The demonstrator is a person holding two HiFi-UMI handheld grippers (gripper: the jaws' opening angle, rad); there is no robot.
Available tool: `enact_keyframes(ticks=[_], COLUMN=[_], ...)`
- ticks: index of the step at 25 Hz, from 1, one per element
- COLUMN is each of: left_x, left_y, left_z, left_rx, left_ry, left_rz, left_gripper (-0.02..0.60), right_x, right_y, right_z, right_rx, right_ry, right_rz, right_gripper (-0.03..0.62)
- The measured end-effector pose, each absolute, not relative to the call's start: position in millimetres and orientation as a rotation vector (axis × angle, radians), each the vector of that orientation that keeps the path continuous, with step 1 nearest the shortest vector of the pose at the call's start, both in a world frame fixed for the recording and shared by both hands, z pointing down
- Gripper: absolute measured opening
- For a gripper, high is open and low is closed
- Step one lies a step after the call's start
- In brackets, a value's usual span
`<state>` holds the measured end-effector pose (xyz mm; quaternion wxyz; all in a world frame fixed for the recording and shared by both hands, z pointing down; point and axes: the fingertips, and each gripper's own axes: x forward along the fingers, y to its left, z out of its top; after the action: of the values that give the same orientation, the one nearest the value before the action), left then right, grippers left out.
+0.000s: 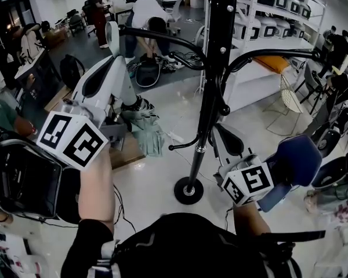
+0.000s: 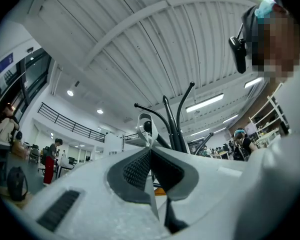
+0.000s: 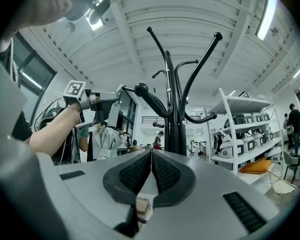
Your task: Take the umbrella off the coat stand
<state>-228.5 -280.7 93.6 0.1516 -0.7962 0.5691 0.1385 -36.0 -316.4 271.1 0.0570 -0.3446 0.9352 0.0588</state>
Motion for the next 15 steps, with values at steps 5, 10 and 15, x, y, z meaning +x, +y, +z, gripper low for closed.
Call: enact_keyframes(ticks=[5, 10, 15], left_x=[-220, -217, -206], left_y=[-268, -252, -253], left_z=[99, 112, 130], left_rx=[-2.309, -2.291, -2.339], left_ry=[1.602, 1.606, 1.595], left_rz=[0.388, 0.385, 0.380], left_gripper=[0.012, 0.012, 0.012], right_x=[-40, -40, -40], right_y=[-317, -315, -320], right_z=[268, 270, 269], right_rx=[-1.035, -1.021, -1.009], right_ry=[2.838, 2.835, 2.835], right_rz=[0.170, 0.175, 0.174], right_gripper=[0.008, 0.008, 0.008])
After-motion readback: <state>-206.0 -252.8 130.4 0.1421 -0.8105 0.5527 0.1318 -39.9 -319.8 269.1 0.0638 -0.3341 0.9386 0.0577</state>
